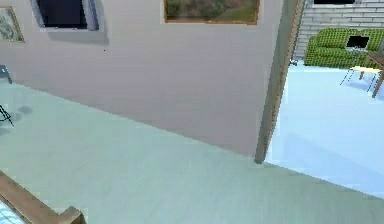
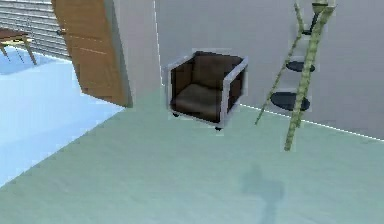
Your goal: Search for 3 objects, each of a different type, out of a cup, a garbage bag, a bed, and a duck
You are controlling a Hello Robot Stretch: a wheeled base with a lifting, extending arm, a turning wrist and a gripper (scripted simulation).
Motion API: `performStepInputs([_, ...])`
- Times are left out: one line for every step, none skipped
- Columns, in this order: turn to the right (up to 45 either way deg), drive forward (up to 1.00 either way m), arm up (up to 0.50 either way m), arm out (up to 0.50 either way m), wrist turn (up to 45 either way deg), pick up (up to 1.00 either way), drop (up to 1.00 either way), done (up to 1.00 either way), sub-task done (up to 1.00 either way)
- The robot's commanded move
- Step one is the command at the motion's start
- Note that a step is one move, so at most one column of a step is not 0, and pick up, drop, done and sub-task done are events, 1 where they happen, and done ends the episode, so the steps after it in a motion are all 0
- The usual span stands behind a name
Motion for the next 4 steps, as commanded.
performStepInputs([0.0, 0.80, 0.00, 0.00, 0.0, 0.00, 0.00, 0.00, 0.00])
performStepInputs([-45.0, 0.00, 0.00, 0.00, 0.0, 0.00, 0.00, 0.00, 0.00])
performStepInputs([-15.0, 0.00, 0.00, 0.00, 0.0, 0.00, 0.00, 0.00, 0.00])
performStepInputs([0.0, 1.00, 0.00, 0.00, 0.0, 0.00, 0.00, 0.00, 0.00])
